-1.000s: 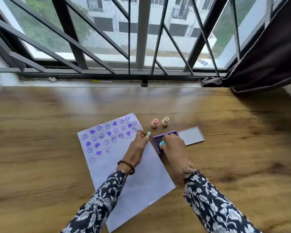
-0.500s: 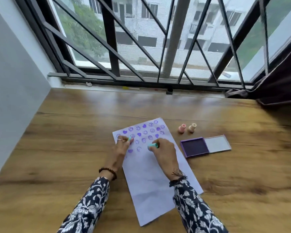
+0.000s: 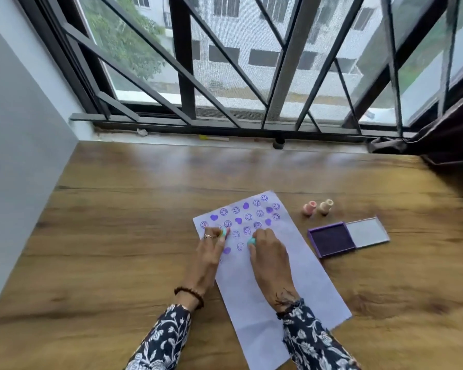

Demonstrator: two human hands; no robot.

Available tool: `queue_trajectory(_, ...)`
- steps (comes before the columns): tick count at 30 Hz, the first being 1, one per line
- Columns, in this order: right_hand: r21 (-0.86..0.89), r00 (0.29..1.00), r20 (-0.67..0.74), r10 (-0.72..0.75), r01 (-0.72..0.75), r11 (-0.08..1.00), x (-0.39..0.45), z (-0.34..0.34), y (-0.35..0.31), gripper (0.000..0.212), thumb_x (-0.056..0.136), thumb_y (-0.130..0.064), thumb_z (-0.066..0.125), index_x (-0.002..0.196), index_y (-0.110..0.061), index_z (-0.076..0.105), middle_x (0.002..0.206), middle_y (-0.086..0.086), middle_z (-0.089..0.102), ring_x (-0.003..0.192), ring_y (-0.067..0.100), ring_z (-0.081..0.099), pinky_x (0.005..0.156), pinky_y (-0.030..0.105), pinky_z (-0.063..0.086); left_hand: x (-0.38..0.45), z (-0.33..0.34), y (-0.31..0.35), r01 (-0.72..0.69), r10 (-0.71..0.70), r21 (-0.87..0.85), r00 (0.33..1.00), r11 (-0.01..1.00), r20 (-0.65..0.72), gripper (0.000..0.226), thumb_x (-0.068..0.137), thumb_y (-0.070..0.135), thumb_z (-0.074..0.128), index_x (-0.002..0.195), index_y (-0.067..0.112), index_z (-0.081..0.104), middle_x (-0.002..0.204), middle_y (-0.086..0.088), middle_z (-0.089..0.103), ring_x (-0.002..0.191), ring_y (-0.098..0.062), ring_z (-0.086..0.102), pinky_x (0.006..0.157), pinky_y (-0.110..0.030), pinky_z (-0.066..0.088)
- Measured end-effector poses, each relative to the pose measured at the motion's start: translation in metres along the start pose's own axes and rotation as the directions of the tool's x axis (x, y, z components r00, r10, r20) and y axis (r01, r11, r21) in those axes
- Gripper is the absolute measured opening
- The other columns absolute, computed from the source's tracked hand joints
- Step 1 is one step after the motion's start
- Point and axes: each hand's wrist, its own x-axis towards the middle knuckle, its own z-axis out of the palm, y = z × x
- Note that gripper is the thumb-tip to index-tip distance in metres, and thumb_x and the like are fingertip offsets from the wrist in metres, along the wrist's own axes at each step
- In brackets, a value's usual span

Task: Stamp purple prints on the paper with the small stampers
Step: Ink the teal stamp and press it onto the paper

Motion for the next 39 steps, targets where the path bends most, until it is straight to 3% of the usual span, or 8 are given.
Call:
queue_trajectory(6, -0.141, 0.988, 0.131, -0.084, 0.102, 0.985, 0.017, -0.005, -0.007, 0.018, 0.089, -0.001, 0.042, 0.102, -0.003, 0.054, 0.111, 0.016, 0.057, 0.098, 0.032, 0.059, 0.077, 0.035, 0.046, -0.008, -0.008, -0.004, -0.12, 0.125, -0.052, 0.988, 0.991, 0.089, 0.009, 0.094, 0.029, 0.044, 0.098, 0.032, 0.052, 0.114, 0.005, 0.059, 0.115, -0.013, 0.051, 0.095, -0.027, 0.043)
queue_trajectory(10, -0.182, 0.974, 0.188, -0.129, 0.164, 0.97, 0.025, -0.009, -0.004, 0.017, 0.086, 0.0, 0.044, 0.098, -0.002, 0.055, 0.108, 0.019, 0.06, 0.097, 0.035, 0.059, 0.078, 0.038, 0.045, -0.01, -0.009, 0.003, -0.106, 0.112, -0.063, 0.989, 0.992, 0.097, 0.01, 0.093, 0.025, 0.046, 0.096, 0.033, 0.051, 0.118, -0.004, 0.057, 0.101, -0.004, 0.055, 0.07, -0.002, 0.041)
queue_trajectory(14, -0.114, 0.972, 0.199, -0.124, 0.149, 0.982, 0.028, -0.012, -0.001, 0.017, 0.082, -0.004, 0.047, 0.095, -0.002, 0.058, 0.106, 0.018, 0.063, 0.1, 0.034, 0.057, 0.078, 0.036, 0.043, -0.013, -0.014, 0.011, -0.096, 0.1, -0.047, 0.99, 0.994, 0.099, 0.009, 0.091, 0.026, 0.05, 0.093, 0.035, 0.05, 0.114, -0.004, 0.061, 0.089, 0.001, 0.057, 0.064, 0.0, 0.039)
queue_trajectory(17, 0.175, 0.991, 0.136, 0.007, -0.031, 0.984, 0.026, -0.022, 0.008, 0.016, 0.076, -0.011, 0.064, 0.09, -0.004, 0.067, 0.098, 0.013, 0.07, 0.092, 0.026, 0.062, 0.08, 0.033, 0.046, -0.018, -0.018, 0.022, -0.144, 0.146, -0.053, 0.989, 0.988, 0.037, 0.008, 0.088, 0.022, 0.055, 0.093, 0.029, 0.055, 0.113, -0.005, 0.061, 0.095, -0.009, 0.057, 0.069, 0.001, 0.038)
queue_trajectory(22, 0.775, 0.946, 0.041, 0.322, -0.233, 0.587, -0.004, -0.053, 0.023, 0.007, 0.071, -0.012, 0.076, 0.076, -0.013, 0.072, 0.074, 0.007, 0.07, 0.061, 0.011, 0.061, 0.073, 0.03, 0.057, -0.033, -0.022, 0.041, -0.162, 0.153, -0.184, 0.986, 0.969, -0.064, 0.008, 0.084, 0.02, 0.061, 0.084, 0.027, 0.058, 0.088, -0.003, 0.056, 0.074, 0.008, 0.055, 0.064, -0.003, 0.039)
queue_trajectory(25, 0.882, 0.935, 0.126, 0.331, -0.258, 0.394, -0.024, -0.067, 0.029, 0.006, 0.074, -0.008, 0.072, 0.078, -0.012, 0.074, 0.082, 0.009, 0.073, 0.069, 0.013, 0.062, 0.07, 0.023, 0.056, -0.048, -0.014, 0.05, 0.035, -0.025, -0.42, 0.999, 0.907, 0.028, 0.014, 0.074, 0.035, 0.06, 0.081, 0.023, 0.059, 0.081, 0.0, 0.056, 0.076, -0.011, 0.052, 0.069, -0.025, 0.04)
queue_trajectory(29, 0.915, 0.944, 0.196, 0.266, -0.274, 0.295, -0.044, -0.079, 0.032, 0.008, 0.077, -0.003, 0.068, 0.079, -0.01, 0.071, 0.079, 0.009, 0.069, 0.065, 0.011, 0.06, 0.061, 0.014, 0.055, -0.065, 0.006, 0.064, 0.217, -0.162, -0.522, 0.975, 0.825, 0.149, 0.014, 0.086, 0.027, 0.053, 0.077, 0.021, 0.061, 0.074, 0.002, 0.053, 0.07, -0.012, 0.05, 0.065, -0.028, 0.043)
queue_trajectory(39, 0.783, 0.991, -0.011, 0.137, -0.076, 0.617, -0.066, -0.1, 0.042, 0.013, 0.076, -0.017, 0.072, 0.081, -0.029, 0.071, 0.086, -0.005, 0.074, 0.078, 0.006, 0.068, 0.074, 0.022, 0.053, -0.088, 0.05, 0.093, 0.348, -0.209, -0.537, 0.93, 0.769, 0.304, 0.015, 0.084, 0.028, 0.055, 0.085, 0.017, 0.064, 0.077, 0.001, 0.058, 0.067, -0.012, 0.051, 0.06, -0.027, 0.044)
